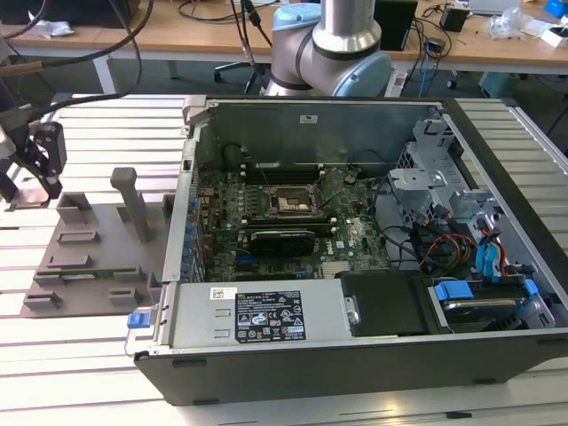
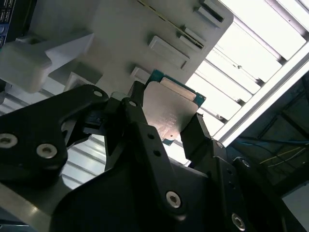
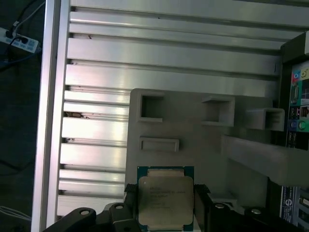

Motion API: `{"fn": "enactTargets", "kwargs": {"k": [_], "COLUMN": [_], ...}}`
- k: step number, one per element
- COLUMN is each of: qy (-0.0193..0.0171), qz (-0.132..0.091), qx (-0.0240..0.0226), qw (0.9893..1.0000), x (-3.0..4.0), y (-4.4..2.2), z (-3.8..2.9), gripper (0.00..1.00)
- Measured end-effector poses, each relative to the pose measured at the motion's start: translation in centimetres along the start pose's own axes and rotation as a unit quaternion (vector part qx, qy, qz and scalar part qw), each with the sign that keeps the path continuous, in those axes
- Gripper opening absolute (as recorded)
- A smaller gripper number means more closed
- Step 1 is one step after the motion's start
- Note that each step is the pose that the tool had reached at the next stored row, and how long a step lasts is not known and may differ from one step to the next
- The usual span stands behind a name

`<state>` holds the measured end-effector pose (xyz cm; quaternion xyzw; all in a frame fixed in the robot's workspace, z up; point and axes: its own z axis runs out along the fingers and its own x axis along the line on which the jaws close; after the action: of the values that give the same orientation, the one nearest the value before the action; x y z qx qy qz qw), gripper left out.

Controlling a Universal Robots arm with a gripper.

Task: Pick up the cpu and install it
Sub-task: 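Pick up the cpu and move it towards the insertion slot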

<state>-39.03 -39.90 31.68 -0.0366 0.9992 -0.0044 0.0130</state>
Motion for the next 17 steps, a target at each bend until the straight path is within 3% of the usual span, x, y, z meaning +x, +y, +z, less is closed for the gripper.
{"fn": "enactTargets", "kwargs": {"k": [4, 5, 7, 12, 17], "qy": [0.0, 0.0, 0.0, 0.0, -0.0001], "qz": [0.0, 0.0, 0.0, 0.0, 0.0], "qx": [0.0, 0.0, 0.0, 0.0, -0.0005], "qw": [1.0, 1.0, 1.0, 1.0, 1.0], "x": [-0.05, -0.08, -0.1, -0.21, -0.21], "y": [-0.02, -0.03, -0.04, -0.07, -0.08], "z": [-2.12, -2.96, -3.86, -8.13, -8.2], "gripper": [0.55, 0.55, 0.55, 0.55, 0.55]}}
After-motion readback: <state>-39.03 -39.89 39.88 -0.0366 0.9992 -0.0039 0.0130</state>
